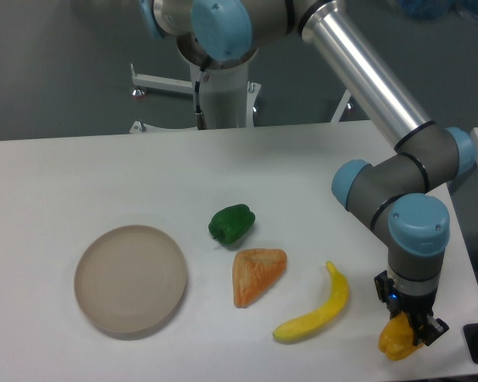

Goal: Place the yellow pepper on the plate
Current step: 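Hold the yellow pepper in the gripper and lift it slightly, then carry the held yellow pepper across the table toward the beige plate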

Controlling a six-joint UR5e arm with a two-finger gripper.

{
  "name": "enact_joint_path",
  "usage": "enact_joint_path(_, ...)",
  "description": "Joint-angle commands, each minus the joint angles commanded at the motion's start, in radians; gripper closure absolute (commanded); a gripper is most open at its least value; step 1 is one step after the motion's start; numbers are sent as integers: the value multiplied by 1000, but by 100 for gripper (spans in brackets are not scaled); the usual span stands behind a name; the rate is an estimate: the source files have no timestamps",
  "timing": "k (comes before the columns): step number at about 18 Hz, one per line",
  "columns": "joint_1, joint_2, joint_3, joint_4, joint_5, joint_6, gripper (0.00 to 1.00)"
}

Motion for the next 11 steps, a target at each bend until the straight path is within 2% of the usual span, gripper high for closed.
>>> enact_joint_path(7, -15, 20, -15, -3, 9, -9, 57)
enact_joint_path(11, -28, 115, -136, -11, -2, -92, 57)
